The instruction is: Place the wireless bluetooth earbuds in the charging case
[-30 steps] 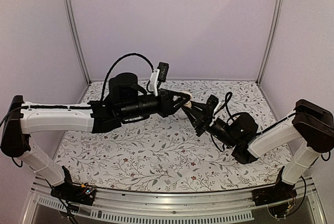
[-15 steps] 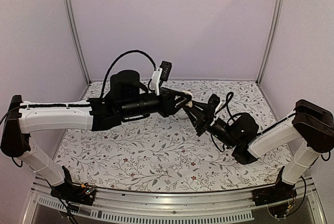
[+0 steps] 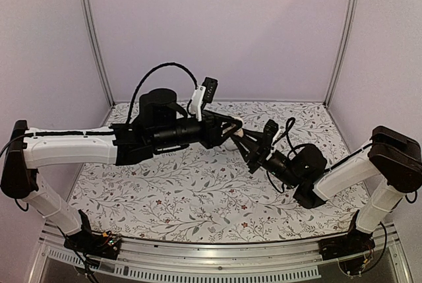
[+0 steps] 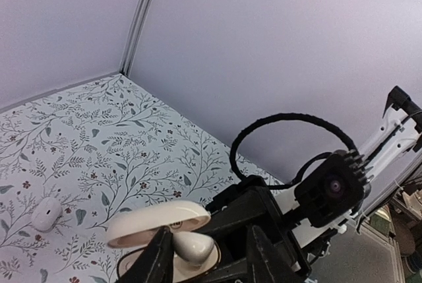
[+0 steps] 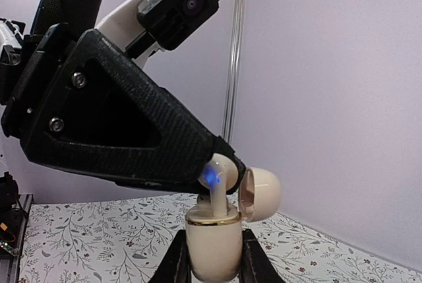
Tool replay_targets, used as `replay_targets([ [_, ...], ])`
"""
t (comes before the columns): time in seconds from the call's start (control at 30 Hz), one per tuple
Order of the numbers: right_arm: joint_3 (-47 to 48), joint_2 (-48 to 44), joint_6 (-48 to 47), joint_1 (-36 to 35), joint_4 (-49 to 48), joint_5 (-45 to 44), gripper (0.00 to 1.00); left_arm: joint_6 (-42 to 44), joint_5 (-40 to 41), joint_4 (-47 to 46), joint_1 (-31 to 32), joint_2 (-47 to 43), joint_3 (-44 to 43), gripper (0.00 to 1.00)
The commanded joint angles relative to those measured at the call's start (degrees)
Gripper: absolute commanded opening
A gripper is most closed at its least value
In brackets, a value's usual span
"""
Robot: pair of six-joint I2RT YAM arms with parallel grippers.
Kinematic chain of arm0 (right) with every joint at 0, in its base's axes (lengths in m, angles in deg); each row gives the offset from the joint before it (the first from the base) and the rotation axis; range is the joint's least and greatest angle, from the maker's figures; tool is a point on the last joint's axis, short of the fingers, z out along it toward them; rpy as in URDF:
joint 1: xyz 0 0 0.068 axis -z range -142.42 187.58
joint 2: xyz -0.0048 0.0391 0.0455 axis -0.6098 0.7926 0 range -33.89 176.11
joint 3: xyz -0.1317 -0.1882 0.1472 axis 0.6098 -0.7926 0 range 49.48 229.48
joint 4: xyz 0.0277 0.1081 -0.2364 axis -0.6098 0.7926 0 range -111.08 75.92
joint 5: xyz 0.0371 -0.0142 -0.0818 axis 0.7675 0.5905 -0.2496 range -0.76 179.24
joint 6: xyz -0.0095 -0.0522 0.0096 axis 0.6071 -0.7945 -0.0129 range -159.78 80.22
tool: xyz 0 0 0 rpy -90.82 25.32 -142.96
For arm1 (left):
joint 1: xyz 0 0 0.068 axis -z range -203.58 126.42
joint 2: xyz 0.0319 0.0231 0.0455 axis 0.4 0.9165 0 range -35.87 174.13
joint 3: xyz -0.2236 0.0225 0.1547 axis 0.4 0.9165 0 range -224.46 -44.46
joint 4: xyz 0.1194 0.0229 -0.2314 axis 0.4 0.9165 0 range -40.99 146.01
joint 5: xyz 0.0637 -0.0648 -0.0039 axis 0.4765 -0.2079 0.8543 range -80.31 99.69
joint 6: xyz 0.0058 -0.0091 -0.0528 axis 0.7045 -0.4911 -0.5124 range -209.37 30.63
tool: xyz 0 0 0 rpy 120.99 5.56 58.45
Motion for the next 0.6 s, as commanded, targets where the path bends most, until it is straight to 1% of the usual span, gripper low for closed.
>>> replay_targets([
  [0.0,-0.42,-0.08,0.86,-1.65,-8.36,2.96,0.0,1.66,5.1,3.31,-0.94,-0.48,-0.74,0.38],
  [0.27,-0.51,-0.08,1.09,-1.65,-8.65,3.13,0.0,1.96,5.27,3.64,-1.0,-0.45,-0.94,0.38],
  [0.4,-0.77,0.0,1.26,-1.65,-8.55,2.88,0.0,2.8,4.8,2.16,-0.88,-1.94,-0.19,0.38],
  [0.47,-0.94,-0.16,1.63,-1.65,-7.88,3.1,0.0,4.51,4.42,2.13,-0.86,-2.92,-0.12,0.39],
  [0.57,-1.58,-0.76,2.16,-1.65,-7.2,3.69,0.0,8.1,4.07,3.71,-0.93,-4.95,-0.62,0.44],
])
